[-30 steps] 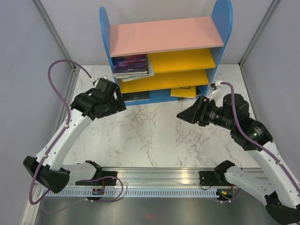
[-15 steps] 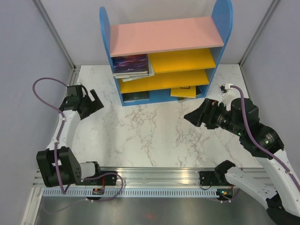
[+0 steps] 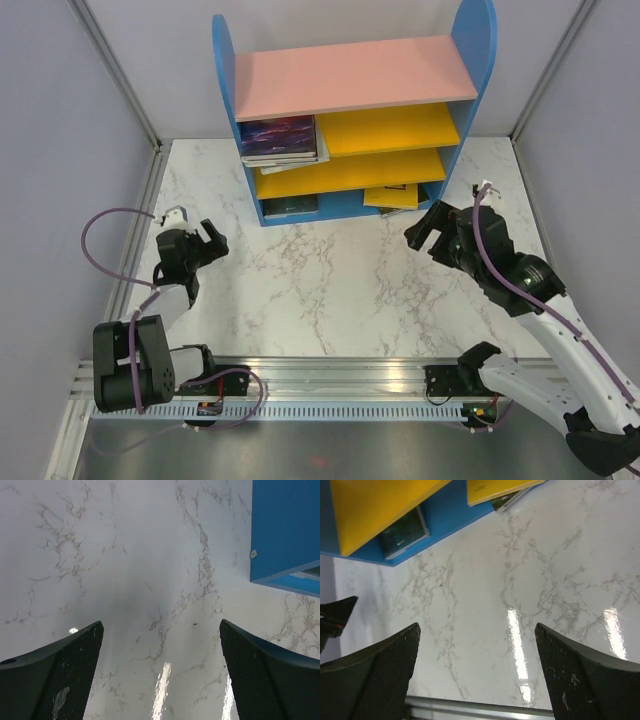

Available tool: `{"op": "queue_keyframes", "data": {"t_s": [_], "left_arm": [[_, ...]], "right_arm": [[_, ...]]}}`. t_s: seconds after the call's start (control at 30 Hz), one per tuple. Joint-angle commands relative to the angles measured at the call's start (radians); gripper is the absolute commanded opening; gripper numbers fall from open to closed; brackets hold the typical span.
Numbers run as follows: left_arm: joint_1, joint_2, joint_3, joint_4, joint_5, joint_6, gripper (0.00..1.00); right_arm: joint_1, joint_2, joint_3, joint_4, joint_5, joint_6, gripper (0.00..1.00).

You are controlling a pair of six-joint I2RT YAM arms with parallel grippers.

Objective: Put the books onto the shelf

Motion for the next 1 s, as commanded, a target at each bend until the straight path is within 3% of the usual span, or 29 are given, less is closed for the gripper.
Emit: {"op": "queue_keyframes", "data": {"t_s": [0.0,0.2,0.33,0.5,0.63,0.7,0.73,0.77,0.83,0.97], "left_arm": [[0.003,0.013,-0.055,0.396,0.001,0.106,0.99],[0.003,0.148,-0.071,0.579,-0.018,0.08,0.99],[0.0,0.181,-0.028,0.528,0.094,0.124,0.94],[-0.037,0.176,-0.061,0.602,0.126,0.179,0.95],[-0.075,0.184,-0.066,0.623,0.146,0.23,0.95],[-0.132,0.208,-0.127,0.724,0.064,0.28,0.99],[-0.198,0.231,-0.171,0.924,0.033,0.326,1.0],[-0.214,0.248,-0.222,0.959,0.004,0.334,1.0],[-0.218,0.213,-0.195,0.849,-0.06,0.317,1.0],[-0.218,0.23,-0.179,0.865,-0.085,0.305,1.0]], "right_arm": [[-0.001,0.029,-0.047,0.052,0.192,0.008,0.98],[-0.002,-0.023,-0.193,0.253,0.335,-0.097,0.98],[-0.001,-0.073,-0.339,0.426,0.464,-0.256,0.98],[-0.001,-0.127,-0.536,0.742,0.426,-0.5,0.98],[-0.002,-0.063,-0.646,0.91,0.424,-0.592,0.98],[-0.004,-0.035,-0.711,0.995,0.418,-0.648,0.98],[-0.011,-0.005,-0.731,1.091,0.406,-0.678,0.98],[-0.018,0.014,-0.752,1.147,0.398,-0.716,0.98],[-0.062,0.081,-0.804,1.29,0.371,-0.758,0.98],[-0.182,0.229,-0.86,1.539,0.218,-0.824,0.98]]}}
